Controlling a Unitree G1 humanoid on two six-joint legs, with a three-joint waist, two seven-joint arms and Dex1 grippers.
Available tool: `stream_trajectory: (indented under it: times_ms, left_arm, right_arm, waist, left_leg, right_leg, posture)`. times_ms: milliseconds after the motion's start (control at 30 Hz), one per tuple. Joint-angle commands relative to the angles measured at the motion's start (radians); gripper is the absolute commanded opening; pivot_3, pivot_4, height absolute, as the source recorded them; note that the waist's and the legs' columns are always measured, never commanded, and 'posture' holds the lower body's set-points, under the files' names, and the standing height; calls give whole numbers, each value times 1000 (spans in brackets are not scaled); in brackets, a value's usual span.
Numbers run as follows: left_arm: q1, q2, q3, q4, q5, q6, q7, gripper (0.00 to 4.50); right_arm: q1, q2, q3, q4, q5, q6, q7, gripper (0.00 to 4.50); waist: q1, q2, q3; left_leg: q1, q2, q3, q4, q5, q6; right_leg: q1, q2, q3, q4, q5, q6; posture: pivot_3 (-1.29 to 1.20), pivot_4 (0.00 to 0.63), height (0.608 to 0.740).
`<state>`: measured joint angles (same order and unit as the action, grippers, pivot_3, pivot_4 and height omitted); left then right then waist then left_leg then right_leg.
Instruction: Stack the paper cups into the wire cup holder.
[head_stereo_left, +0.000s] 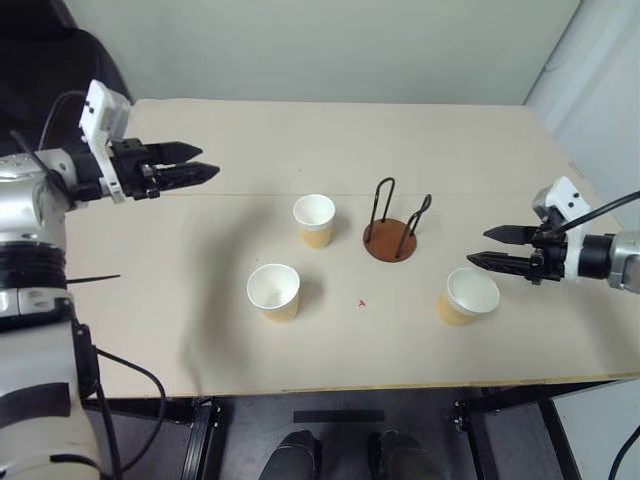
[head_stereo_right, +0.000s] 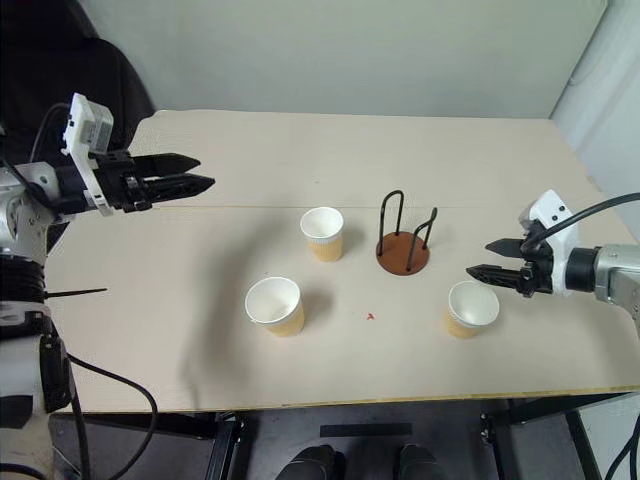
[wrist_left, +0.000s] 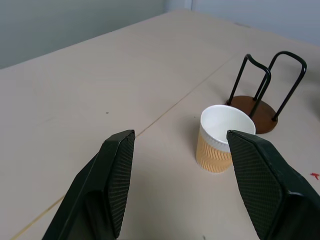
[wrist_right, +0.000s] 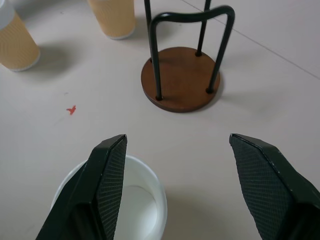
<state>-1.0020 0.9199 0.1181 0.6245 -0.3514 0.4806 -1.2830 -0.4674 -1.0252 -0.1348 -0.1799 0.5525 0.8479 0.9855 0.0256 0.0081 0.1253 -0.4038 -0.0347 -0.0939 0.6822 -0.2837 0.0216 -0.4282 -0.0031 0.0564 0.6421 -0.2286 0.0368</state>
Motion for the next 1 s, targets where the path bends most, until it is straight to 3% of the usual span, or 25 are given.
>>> stream_trajectory:
  times_ms: [33,200,433,700,1000]
  left_arm:
    - [-18,13,34,-25,-5,-26,17,3133]
    - [-80,-22,19,48,23,-92,52,3133]
    - [-133,-53,-26,66,21,-88,-60,3133]
    - [-130,-113,-94,-39,-19,20,-227,3133]
    - [-51,-34,-155,-160,-26,58,-328,3133]
  right_arm:
    - [-36,-4,-11,3,-17,-35,-3,3298]
    - [-33,7,-49,-4,-7,-33,-29,3298]
    - [23,-15,-63,-87,40,55,-24,3298]
    - [68,-31,-81,-151,100,112,-9,3298]
    - [-65,-6,26,-106,98,164,-23,3298]
  waist:
    - [1,0,0]
    - [3,0,0]
    - [3,0,0]
    - [4,0,0]
    - [-10,0,0]
  left_leg:
    - [0,0,0,0,0,0]
    - [0,0,0,0,0,0]
    - [0,0,0,-1,0,0]
    - [-1,0,0,1,0,0]
    - [0,0,1,0,0,1]
  right_leg:
    - [0,0,0,0,0,0]
    - [0,0,0,0,0,0]
    - [0,0,0,-1,0,0]
    - [0,0,0,0,0,1]
    - [0,0,1,1,0,2]
  posture:
    - [0,150,740]
    - [0,150,740]
    - [0,150,740]
    - [0,150,740]
    - [0,150,740]
